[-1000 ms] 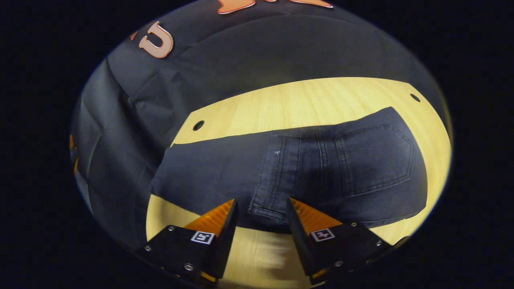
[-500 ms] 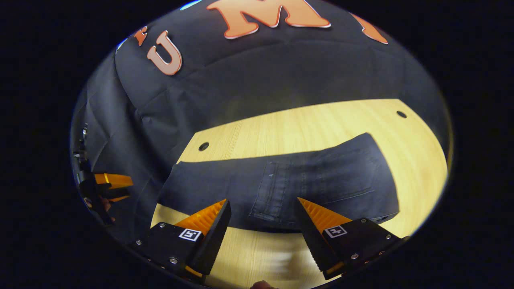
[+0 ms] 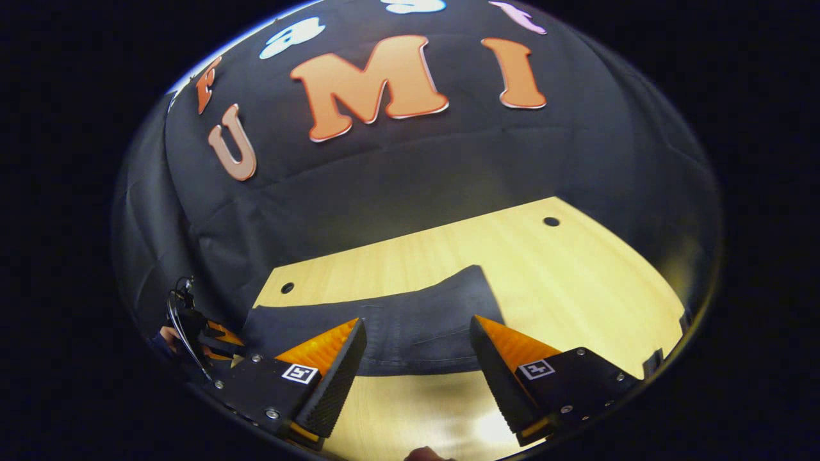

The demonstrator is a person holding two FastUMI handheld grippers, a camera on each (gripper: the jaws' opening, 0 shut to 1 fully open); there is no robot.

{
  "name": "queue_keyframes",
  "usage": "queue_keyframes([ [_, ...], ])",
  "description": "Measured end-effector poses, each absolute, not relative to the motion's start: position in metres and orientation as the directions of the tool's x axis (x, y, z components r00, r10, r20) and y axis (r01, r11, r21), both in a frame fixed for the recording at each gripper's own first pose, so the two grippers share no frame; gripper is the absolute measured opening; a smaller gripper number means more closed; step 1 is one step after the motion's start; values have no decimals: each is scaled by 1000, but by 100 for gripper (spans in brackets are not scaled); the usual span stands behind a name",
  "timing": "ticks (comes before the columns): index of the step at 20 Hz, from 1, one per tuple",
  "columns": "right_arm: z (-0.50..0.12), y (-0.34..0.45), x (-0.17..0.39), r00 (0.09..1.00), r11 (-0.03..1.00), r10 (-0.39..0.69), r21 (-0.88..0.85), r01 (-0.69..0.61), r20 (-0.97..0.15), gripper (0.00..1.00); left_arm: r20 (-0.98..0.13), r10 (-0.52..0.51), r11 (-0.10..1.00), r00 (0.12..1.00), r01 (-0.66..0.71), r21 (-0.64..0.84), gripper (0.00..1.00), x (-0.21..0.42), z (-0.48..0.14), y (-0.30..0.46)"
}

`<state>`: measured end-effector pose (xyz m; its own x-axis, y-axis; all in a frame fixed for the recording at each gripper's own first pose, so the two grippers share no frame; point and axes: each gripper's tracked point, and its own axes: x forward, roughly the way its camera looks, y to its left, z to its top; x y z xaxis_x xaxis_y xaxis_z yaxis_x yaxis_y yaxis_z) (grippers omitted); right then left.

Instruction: Grasp the waist and the cuffs of the jeans and fold them to make the two legs overlap; first hold the waist and fold one-third of the jeans toward the cuffs, then hold the cuffs and fold the remaining one-third in the same direction to finish folding.

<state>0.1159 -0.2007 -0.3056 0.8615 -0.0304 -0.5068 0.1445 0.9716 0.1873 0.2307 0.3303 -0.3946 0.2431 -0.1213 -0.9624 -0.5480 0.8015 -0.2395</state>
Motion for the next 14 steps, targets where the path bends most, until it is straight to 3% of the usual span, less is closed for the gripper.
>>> queue_keyframes([
  [6, -282, -251, 91, 871, 960, -139, 151, 235, -471, 98, -984, -118, 778, 132, -604, -175, 98, 229, -422, 327],
  [11, -284, -253, 92, 874, 964, -117, 156, 213, -472, 99, -999, 0, 777, 50, -629, -32, 95, 227, -429, 336],
  [14, -288, -254, 98, 876, 964, -91, 178, 196, -473, 98, -996, 54, 757, 75, -653, -8, 97, 235, -434, 333],
])
